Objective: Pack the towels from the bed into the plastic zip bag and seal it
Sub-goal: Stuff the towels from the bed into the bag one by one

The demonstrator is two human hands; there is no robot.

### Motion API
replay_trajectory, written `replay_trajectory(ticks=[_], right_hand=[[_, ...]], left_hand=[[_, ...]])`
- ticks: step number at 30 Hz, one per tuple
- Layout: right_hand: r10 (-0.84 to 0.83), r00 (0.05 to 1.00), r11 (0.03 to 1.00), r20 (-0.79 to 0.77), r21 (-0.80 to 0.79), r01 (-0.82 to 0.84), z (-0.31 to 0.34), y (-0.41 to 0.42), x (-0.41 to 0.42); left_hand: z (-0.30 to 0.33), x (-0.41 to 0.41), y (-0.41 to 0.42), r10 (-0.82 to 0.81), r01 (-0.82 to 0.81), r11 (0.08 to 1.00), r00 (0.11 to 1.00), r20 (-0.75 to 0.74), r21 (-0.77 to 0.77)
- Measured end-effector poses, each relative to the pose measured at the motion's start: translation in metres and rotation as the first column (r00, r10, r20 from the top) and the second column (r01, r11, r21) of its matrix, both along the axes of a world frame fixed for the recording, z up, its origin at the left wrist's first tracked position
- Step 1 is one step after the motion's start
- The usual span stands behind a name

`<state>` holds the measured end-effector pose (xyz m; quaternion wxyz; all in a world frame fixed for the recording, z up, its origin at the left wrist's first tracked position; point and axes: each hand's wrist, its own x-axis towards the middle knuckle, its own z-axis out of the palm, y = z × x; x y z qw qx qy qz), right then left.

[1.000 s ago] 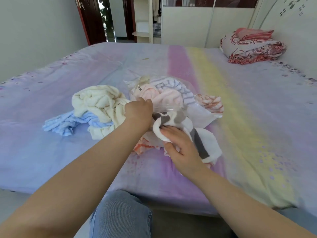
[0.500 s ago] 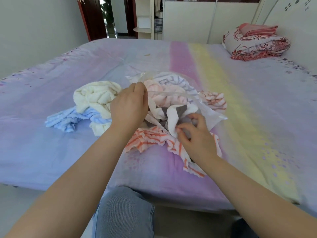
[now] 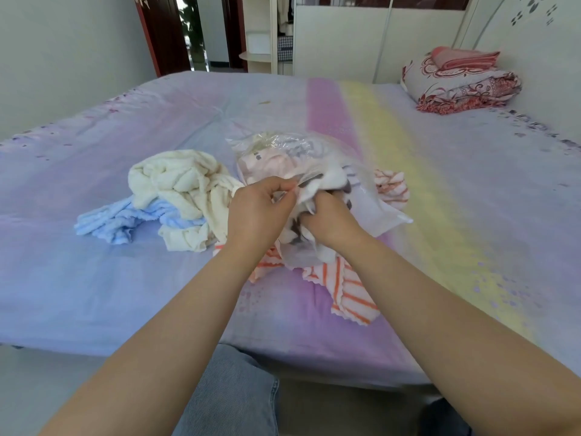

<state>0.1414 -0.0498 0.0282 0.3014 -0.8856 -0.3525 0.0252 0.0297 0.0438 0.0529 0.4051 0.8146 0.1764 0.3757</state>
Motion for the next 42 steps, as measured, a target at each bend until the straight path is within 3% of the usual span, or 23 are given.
replay_trajectory(ticks=[2, 4, 5, 7, 9, 11, 13, 14, 17, 20, 22, 27, 31, 36, 40, 42], right_hand=[[0.163, 0.982, 0.963, 0.096, -0.231, -0.138, -0.001, 0.024, 0.004], [0.336, 0.937, 0.819, 0.097, -0.521, -0.24, -0.005, 0.034, 0.005], [0.409, 0.911, 0.754, 0.057, -0.584, -0.302, -0.009, 0.036, 0.008], [0.444, 0.893, 0.772, -0.072, -0.474, -0.422, -0.01, 0.032, 0.006], [0.427, 0.9, 0.874, -0.085, -0.216, -0.435, -0.005, 0.019, -0.002], [0.322, 0.943, 0.947, 0.085, -0.017, -0.321, -0.006, -0.001, -0.016], [0.193, 0.941, 0.959, 0.278, 0.15, -0.241, -0.017, -0.024, -0.029], [0.142, 0.944, 0.96, 0.299, 0.193, -0.205, -0.024, -0.033, -0.03], [0.073, 0.991, 0.986, 0.112, 0.139, -0.088, -0.035, -0.043, -0.021], [0.128, 0.991, 0.992, -0.041, -0.005, -0.128, -0.032, -0.035, -0.01], [0.146, 0.989, 0.987, -0.033, -0.058, -0.147, -0.03, -0.023, -0.011], [0.084, 0.995, 0.996, 0.053, -0.006, -0.084, -0.028, 0.037, 0.01], [-0.032, 0.999, 0.994, 0.034, -0.107, 0.036, -0.008, 0.078, 0.05], [0.181, 0.968, 0.975, -0.171, -0.098, -0.2, -0.028, 0.081, 0.041], [0.372, 0.912, 0.913, -0.172, -0.107, -0.393, -0.046, 0.047, 0.02], [0.362, 0.91, 0.925, -0.203, -0.046, -0.378, -0.045, 0.027, 0.013]], left_hand=[[0.0, -0.002, -0.003, -0.006, 0.006, 0.999, 1.0, 0.016, -0.035], [-0.002, -0.005, -0.003, -0.02, 0.02, 0.997, 1.0, -0.003, -0.074], [-0.004, -0.007, -0.003, -0.022, 0.02, 0.996, 0.999, -0.026, -0.085], [-0.008, -0.01, 0.001, -0.011, 0.004, 0.994, 0.998, -0.057, -0.11], [-0.01, -0.014, 0.005, 0.003, -0.009, 0.992, 0.999, -0.044, -0.125], [-0.009, -0.015, 0.008, 0.007, -0.009, 0.991, 1.0, -0.011, -0.133], [-0.006, -0.015, 0.008, 0.005, -0.002, 0.989, 1.0, 0.019, -0.146], [-0.005, -0.014, 0.008, 0.005, -0.001, 0.99, 1.0, 0.031, -0.144], [-0.004, -0.012, 0.007, 0.013, -0.007, 0.995, 0.998, 0.059, -0.101], [-0.006, -0.011, 0.004, 0.019, -0.019, 1.0, 0.999, 0.049, 0.002], [-0.007, -0.012, 0.002, 0.021, -0.024, 0.998, 0.999, 0.05, 0.054], [-0.007, -0.016, 0.003, 0.055, -0.069, 0.981, 0.995, 0.085, 0.181], [0.006, -0.018, 0.01, 0.083, -0.099, 0.986, 0.989, 0.124, 0.131], [0.002, -0.012, 0.016, 0.095, -0.101, 0.991, 0.994, 0.059, 0.093], [-0.012, -0.009, 0.008, 0.074, -0.075, 0.994, 0.997, 0.006, 0.076], [-0.015, -0.009, 0.002, 0.071, -0.07, 0.995, 0.997, -0.007, 0.077]])
